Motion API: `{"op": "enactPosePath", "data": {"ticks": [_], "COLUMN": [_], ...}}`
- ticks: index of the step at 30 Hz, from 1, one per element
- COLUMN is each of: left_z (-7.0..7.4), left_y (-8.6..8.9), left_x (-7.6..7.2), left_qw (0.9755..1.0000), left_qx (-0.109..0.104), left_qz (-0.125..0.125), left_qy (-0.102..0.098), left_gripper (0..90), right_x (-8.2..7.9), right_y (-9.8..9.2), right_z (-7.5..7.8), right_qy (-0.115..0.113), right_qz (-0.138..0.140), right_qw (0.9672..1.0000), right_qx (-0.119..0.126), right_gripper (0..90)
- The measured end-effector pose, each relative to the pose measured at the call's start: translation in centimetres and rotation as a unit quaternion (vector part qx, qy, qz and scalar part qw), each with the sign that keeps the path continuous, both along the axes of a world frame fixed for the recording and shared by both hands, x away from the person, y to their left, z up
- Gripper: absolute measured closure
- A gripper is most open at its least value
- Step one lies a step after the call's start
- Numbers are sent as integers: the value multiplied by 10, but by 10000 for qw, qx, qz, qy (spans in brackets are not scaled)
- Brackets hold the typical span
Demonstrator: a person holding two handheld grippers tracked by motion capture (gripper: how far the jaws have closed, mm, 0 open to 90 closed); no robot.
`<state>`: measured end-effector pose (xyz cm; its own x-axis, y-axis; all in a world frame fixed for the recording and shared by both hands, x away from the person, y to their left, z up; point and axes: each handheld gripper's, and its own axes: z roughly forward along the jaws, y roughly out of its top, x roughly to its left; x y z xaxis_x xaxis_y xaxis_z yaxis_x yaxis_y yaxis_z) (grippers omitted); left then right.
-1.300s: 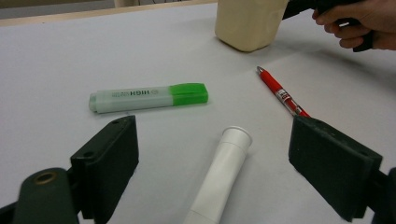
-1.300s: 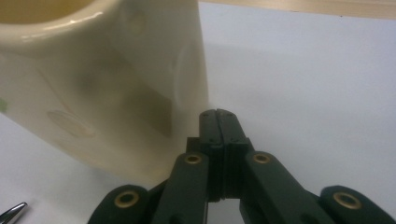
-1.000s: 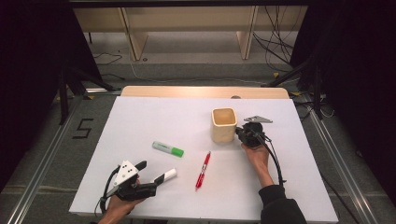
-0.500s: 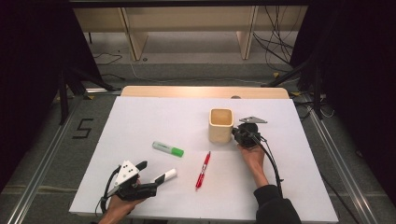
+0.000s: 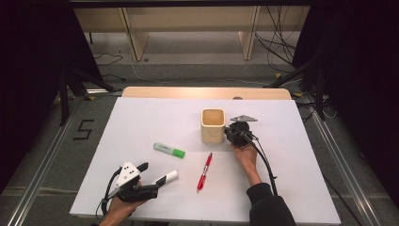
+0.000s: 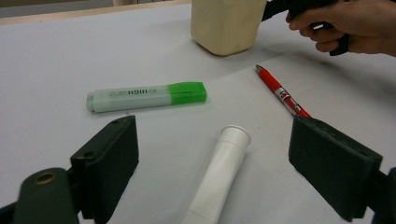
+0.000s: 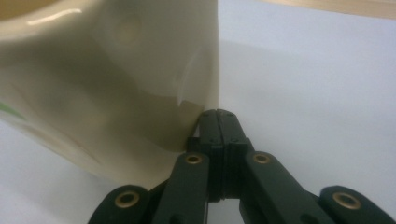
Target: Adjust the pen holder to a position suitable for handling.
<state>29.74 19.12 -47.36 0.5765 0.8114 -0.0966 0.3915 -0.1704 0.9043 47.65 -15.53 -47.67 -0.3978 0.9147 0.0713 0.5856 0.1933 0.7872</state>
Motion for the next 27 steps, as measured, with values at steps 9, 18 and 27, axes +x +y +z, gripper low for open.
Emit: {"op": "enactPosePath", "data": {"ticks": [9, 18, 27], "left_z": [0, 0, 0], "left_y": [0, -1, -1], "left_x": [0, 0, 0], "left_qw": [10000, 10000, 10000], "left_qx": [2, -5, -9], "left_qz": [-18, -20, -24], "left_qy": [-1, 4, 7], "left_gripper": [156, 156, 156], "right_x": [7, 11, 15], "right_y": [15, 15, 14], "right_z": [-2, -2, -3], "right_qy": [41, 55, 62], "right_qz": [134, 106, 111], "right_qw": [9999, 9999, 9998], "right_qx": [0, 30, 146], "right_gripper": [900, 900, 900]}}
